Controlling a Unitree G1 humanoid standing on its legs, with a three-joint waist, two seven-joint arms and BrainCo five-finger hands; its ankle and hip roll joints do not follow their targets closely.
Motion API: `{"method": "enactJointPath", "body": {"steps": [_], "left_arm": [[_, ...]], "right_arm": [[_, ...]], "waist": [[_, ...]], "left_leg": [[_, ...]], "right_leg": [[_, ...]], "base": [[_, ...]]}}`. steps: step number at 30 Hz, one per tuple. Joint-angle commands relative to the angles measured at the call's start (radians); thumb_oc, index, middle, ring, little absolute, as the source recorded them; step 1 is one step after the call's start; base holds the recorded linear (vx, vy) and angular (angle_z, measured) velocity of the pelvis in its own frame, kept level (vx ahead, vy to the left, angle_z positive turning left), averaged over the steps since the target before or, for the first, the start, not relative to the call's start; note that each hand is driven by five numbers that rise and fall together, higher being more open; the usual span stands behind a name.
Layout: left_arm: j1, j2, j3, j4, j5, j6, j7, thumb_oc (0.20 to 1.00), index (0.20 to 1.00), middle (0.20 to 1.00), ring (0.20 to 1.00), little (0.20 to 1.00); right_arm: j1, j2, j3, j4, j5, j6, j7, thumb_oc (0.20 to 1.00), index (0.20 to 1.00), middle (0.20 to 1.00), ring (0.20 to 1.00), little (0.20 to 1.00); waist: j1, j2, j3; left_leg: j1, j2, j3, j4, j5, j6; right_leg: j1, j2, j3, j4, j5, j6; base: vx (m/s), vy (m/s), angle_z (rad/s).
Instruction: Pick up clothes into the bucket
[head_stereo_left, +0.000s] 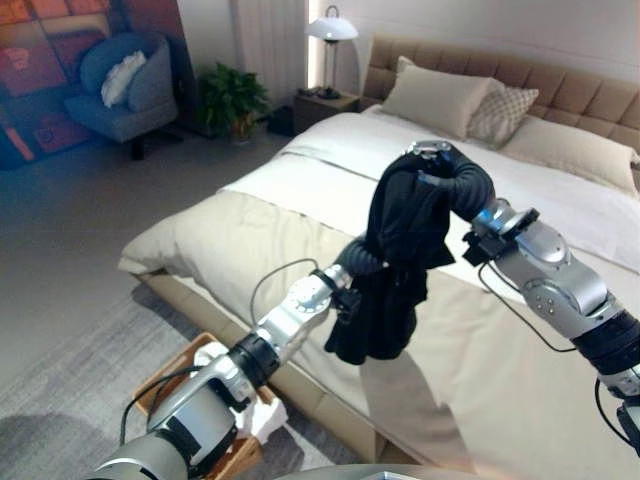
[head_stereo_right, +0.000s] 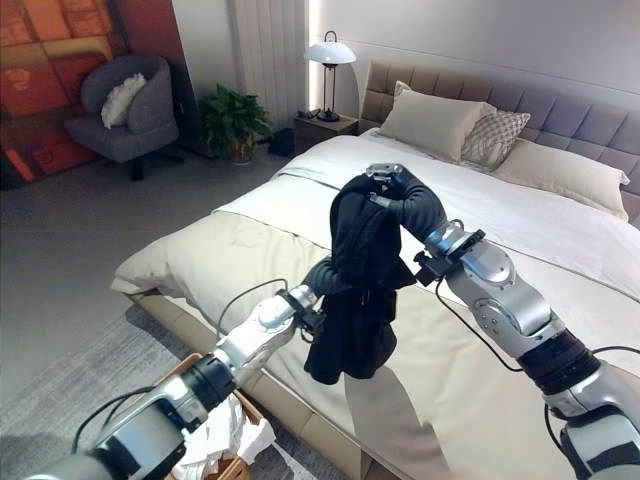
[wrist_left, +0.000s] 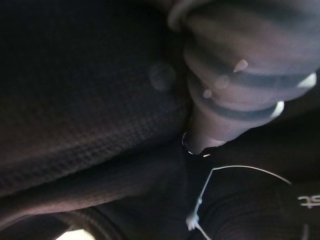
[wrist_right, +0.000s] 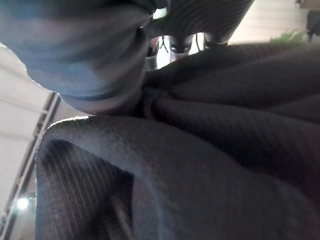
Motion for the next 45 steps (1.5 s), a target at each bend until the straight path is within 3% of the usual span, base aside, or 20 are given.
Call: {"method": "enactJointPath", "body": {"steps": [1,4,6,7,8,13,16,23,27,31,38,41,45], "left_arm": [[0.035,0.034,0.068,-0.023,-0.05,-0.045,-0.009,0.2,0.2,0.2,0.2,0.2],[0.147,0.112,0.2,-0.111,-0.06,-0.067,-0.009,0.2,0.2,0.2,0.2,0.2],[0.173,0.128,0.225,-0.132,-0.064,-0.067,-0.01,0.2,0.2,0.2,0.2,0.2],[0.218,0.167,0.294,-0.165,-0.055,-0.078,-0.004,0.2,0.2,0.2,0.2,0.2],[0.24,0.188,0.331,-0.181,-0.047,-0.082,0.0,0.2,0.2,0.2,0.2,0.2],[0.331,0.261,0.473,-0.228,0.027,-0.108,0.026,0.2,0.2,0.2,0.2,0.2],[0.385,0.318,0.576,-0.234,0.152,-0.132,0.055,0.2,0.2,0.2,0.2,0.2],[0.414,0.357,0.707,-0.18,0.29,-0.153,0.128,0.2,0.2,0.2,0.2,0.2],[0.412,0.373,0.754,-0.168,0.379,-0.155,0.182,0.2,0.2,0.2,0.2,0.2],[0.439,0.376,0.821,-0.141,0.57,-0.13,0.279,0.2,0.2,0.2,0.2,0.2],[0.462,0.347,0.889,-0.083,0.617,-0.128,0.348,0.2,0.2,0.2,0.2,0.2],[0.418,0.344,0.872,-0.041,0.593,-0.136,0.373,0.2,0.2,0.2,0.2,0.2],[0.326,0.354,0.822,-0.02,0.57,-0.15,0.418,0.2,0.2,0.2,0.2,0.2]], "right_arm": [[-0.037,0.012,-0.154,0.015,0.078,-0.109,-0.017,0.2,0.2,0.2,0.2,0.2],[0.065,0.032,-0.253,0.019,0.064,-0.114,-0.011,0.2,0.2,0.2,0.2,0.2],[0.092,0.044,-0.272,0.017,0.059,-0.114,-0.011,0.2,0.2,0.2,0.2,0.2],[0.145,0.062,-0.318,0.013,0.039,-0.115,-0.015,0.928,0.928,0.928,0.928,0.928],[0.172,0.067,-0.337,0.005,0.025,-0.111,-0.014,1.0,1.0,1.0,1.0,1.0],[0.271,0.104,-0.414,0.028,-0.048,-0.1,-0.028,1.0,1.0,1.0,1.0,1.0],[0.33,0.113,-0.457,0.092,-0.155,-0.088,-0.044,1.0,1.0,1.0,1.0,1.0],[0.402,0.169,-0.487,0.182,-0.308,-0.072,-0.068,1.0,1.0,1.0,1.0,1.0],[0.432,0.208,-0.496,0.224,-0.377,-0.075,-0.094,1.0,1.0,1.0,1.0,1.0],[0.479,0.285,-0.514,0.253,-0.484,-0.086,-0.132,1.0,1.0,1.0,1.0,1.0],[0.526,0.342,-0.52,0.242,-0.5,-0.097,-0.14,1.0,1.0,1.0,1.0,1.0],[0.52,0.345,-0.505,0.237,-0.492,-0.102,-0.144,1.0,1.0,1.0,1.0,1.0],[0.468,0.339,-0.463,0.227,-0.466,-0.119,-0.155,1.0,1.0,1.0,1.0,1.0]], "waist": [[0.041,-0.04,-0.034],[0.057,-0.04,-0.033],[0.059,-0.04,-0.034],[0.064,-0.038,-0.033],[0.067,-0.036,-0.033],[0.079,-0.033,-0.032],[0.086,-0.028,-0.027],[0.088,-0.014,-0.009],[0.087,-0.008,0.001],[0.085,-0.001,0.016],[0.085,0.002,0.046],[0.083,0.003,0.091],[0.08,0.003,0.21]], "left_leg": [[-0.042,0.006,-0.069,0.093,-0.031,-0.013],[-0.043,0.006,-0.074,0.093,-0.031,-0.013],[-0.042,0.006,-0.075,0.093,-0.031,-0.013],[-0.042,0.006,-0.076,0.092,-0.031,-0.013],[-0.042,0.006,-0.078,0.093,-0.031,-0.012],[-0.044,0.003,-0.084,0.092,-0.031,-0.011],[-0.047,0.002,-0.088,0.09,-0.032,-0.011],[-0.052,-0.003,-0.091,0.093,-0.037,-0.008],[-0.058,-0.004,-0.092,0.098,-0.04,-0.006],[-0.063,-0.006,-0.091,0.109,-0.05,-0.004],[-0.08,-0.01,-0.089,0.134,-0.061,-0.001],[-0.118,-0.013,-0.099,0.167,-0.065,0.002],[-0.255,-0.016,-0.113,0.295,-0.085,0.014]], "right_leg": [[-0.014,-0.021,-0.003,0.07,0.056,0.042],[-0.012,-0.022,-0.008,0.069,0.053,0.042],[-0.011,-0.022,-0.01,0.068,0.052,0.041],[-0.009,-0.022,-0.012,0.067,0.051,0.041],[-0.009,-0.023,-0.013,0.067,0.051,0.042],[-0.006,-0.025,-0.018,0.065,0.047,0.041],[-0.008,-0.028,-0.022,0.064,0.045,0.041],[-0.016,-0.03,-0.019,0.065,0.043,0.042],[-0.02,-0.031,-0.02,0.067,0.041,0.043],[-0.024,-0.034,-0.017,0.071,0.037,0.044],[-0.038,-0.04,-0.014,0.094,0.024,0.044],[-0.07,-0.048,-0.019,0.134,0.011,0.041],[-0.192,-0.06,-0.007,0.24,0.001,0.03]], "base": [[0.0,0.0,0.0],[0.01,-0.001,0.04],[0.01,0.001,0.09],[0.0,0.0,0.0],[0.0,0.0,0.0],[0.0,0.0,0.0],[0.0,0.0,0.0],[0.0,0.0,0.0],[0.0,0.005,0.01],[0.0,0.005,0.03],[-0.01,0.002,0.0],[-0.15,0.03,-0.01],[-0.27,0.04,0.1]]}}
